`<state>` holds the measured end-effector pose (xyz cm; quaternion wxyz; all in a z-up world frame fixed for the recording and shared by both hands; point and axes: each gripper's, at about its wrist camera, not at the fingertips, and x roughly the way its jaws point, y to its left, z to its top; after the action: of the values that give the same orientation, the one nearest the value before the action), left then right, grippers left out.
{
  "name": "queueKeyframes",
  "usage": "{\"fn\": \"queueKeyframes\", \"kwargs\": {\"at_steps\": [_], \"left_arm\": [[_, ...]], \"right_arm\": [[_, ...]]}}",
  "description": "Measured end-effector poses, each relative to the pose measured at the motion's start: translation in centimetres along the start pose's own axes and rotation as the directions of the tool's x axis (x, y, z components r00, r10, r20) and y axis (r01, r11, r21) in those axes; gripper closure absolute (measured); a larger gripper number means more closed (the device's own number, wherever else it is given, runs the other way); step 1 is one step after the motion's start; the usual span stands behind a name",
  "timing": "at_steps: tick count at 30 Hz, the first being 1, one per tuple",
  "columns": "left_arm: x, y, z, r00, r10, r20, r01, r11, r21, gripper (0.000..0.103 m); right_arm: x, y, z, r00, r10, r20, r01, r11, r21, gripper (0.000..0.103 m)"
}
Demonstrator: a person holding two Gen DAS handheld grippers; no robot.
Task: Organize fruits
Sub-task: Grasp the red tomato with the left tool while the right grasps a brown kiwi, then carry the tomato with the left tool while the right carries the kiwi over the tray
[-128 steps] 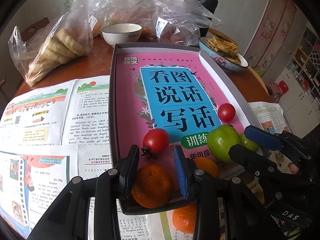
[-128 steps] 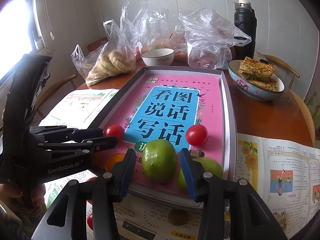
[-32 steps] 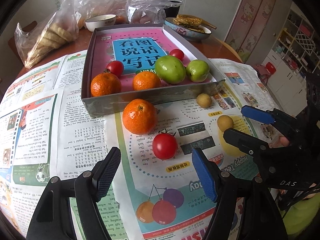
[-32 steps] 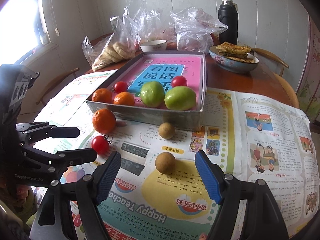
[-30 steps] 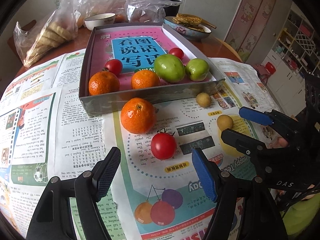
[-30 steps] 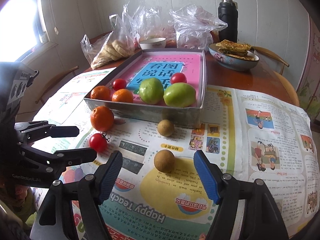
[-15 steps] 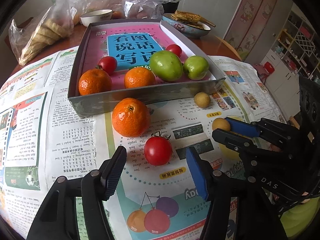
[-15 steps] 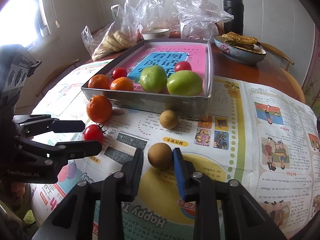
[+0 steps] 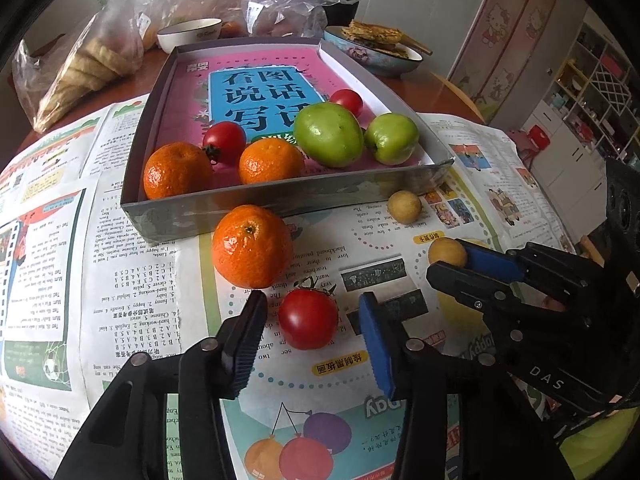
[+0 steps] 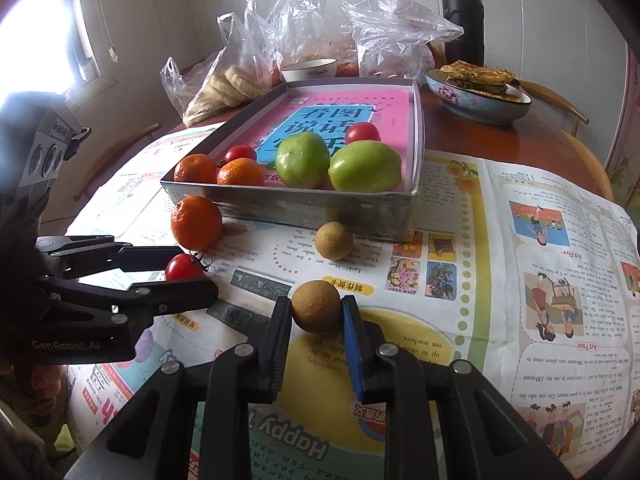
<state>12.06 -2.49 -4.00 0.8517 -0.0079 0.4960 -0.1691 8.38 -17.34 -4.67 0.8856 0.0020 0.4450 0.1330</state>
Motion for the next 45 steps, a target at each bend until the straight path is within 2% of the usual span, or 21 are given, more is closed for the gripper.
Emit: {"fn": "queueKeyframes", "kwargs": {"at_steps": [3, 7, 13, 26, 35, 45], "left_arm": [[0.0, 0.0, 0.0, 1.0, 0.002, 0.001, -0.002, 1.0, 0.003, 0.06], [0.0, 0.1, 0.0, 1.0, 0.011, 0.003, -0.011, 1.0, 0.003, 0.074], [-0.9, 0.2, -0.2, 1.0, 0.004, 0.009, -0.004, 1.0, 0.0, 0.074], [-4.8, 2.2, 0.1, 0.995, 0.023, 0.094, -0.02, 0.999, -0.033, 0.074], [-6.5, 3.1, 1.5, 0.987, 0.045, 0.152, -0.038, 0.998, -0.049, 0.074], [-6.4, 3.1, 3.5, 0.984, 0.05, 0.173, -0.044, 0.998, -0.042, 0.074]], "right_arm": [[-0.2, 0.2, 0.1, 1.0, 0.006, 0.006, -0.006, 1.0, -0.002, 0.077], [-0.5, 0.3, 0.1, 1.0, 0.01, 0.015, -0.01, 1.0, -0.003, 0.077], [-1.0, 0.3, 0.4, 0.999, 0.013, 0.032, -0.013, 1.0, 0.006, 0.077], [-2.1, 0.8, 1.8, 0.997, 0.018, 0.075, -0.019, 1.0, 0.003, 0.077], [-2.4, 1.4, 3.3, 0.994, 0.031, 0.102, -0.031, 0.999, -0.008, 0.077], [-3.0, 1.9, 4.4, 0.991, 0.034, 0.131, -0.033, 0.999, -0.015, 0.077]]}}
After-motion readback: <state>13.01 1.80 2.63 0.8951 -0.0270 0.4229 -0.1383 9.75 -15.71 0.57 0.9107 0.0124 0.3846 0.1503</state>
